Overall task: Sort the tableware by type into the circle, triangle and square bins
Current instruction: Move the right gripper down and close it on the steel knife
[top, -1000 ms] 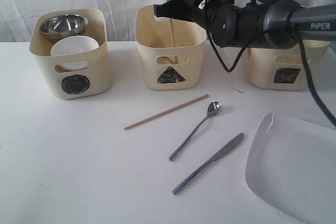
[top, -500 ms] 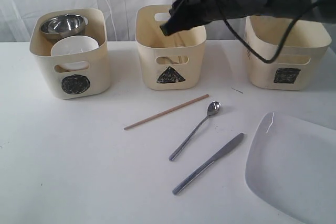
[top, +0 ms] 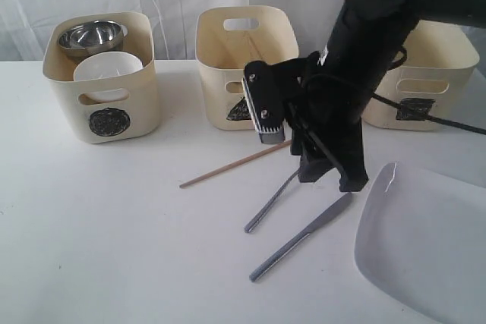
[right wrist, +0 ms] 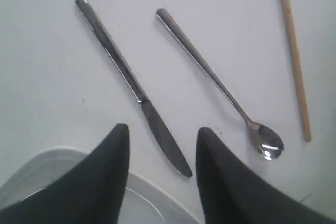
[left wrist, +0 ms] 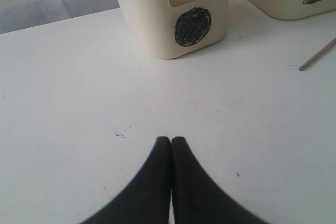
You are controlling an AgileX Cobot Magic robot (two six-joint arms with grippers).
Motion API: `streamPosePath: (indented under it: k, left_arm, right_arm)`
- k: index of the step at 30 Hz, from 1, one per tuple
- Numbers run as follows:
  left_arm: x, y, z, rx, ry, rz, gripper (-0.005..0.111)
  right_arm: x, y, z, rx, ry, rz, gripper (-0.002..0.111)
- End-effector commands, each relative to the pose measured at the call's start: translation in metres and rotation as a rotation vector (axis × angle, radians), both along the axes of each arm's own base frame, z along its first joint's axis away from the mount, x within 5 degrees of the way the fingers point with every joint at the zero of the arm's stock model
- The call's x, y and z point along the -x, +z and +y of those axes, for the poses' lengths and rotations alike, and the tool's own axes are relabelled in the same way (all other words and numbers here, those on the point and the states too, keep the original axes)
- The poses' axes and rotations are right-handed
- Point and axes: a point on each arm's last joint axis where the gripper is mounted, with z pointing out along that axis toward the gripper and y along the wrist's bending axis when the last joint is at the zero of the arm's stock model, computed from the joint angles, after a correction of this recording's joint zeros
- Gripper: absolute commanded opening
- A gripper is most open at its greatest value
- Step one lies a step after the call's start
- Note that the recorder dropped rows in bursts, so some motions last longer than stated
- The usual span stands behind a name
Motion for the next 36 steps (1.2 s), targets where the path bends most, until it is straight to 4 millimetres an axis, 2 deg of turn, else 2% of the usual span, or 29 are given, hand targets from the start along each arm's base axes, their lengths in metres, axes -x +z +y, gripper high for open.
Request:
streamPosePath:
  k: [1,8,13,21,27,36]
  left_arm:
    - [0.0,-0.001,0.0,0.002,0.002,0.002,0.0]
    - [0.0,-0.001,0.0,0.002,0.002,0.002,0.0]
    - [0.0,-0.001,0.0,0.002,0.002,0.002,0.0]
    - [0.0,-0.001,0.0,0.002,0.002,0.002,0.0]
    - [0.0,-0.001,0.0,0.002,0.002,0.002,0.0]
    - [0.0,-0.001,0.0,0.002,0.002,0.002,0.0]
  right_arm:
    - [0.005,-0.018,0.015,0.057,0.109,0.072,0.039]
    - [0.006,-0.05,0.031,0.16,0.187,0.158,0.039]
    - [0.008,-0.073,0.027,0.219,0.212,0.15,0.039]
    - [0.011,-0.103,0.024,0.183,0.188,0.042,0.046]
    - [0.012,-0.111,0.023,0.183,0.237,0.001,0.046]
    - [0.011,-0.112,0.023,0.181,0.261,-0.014,0.046]
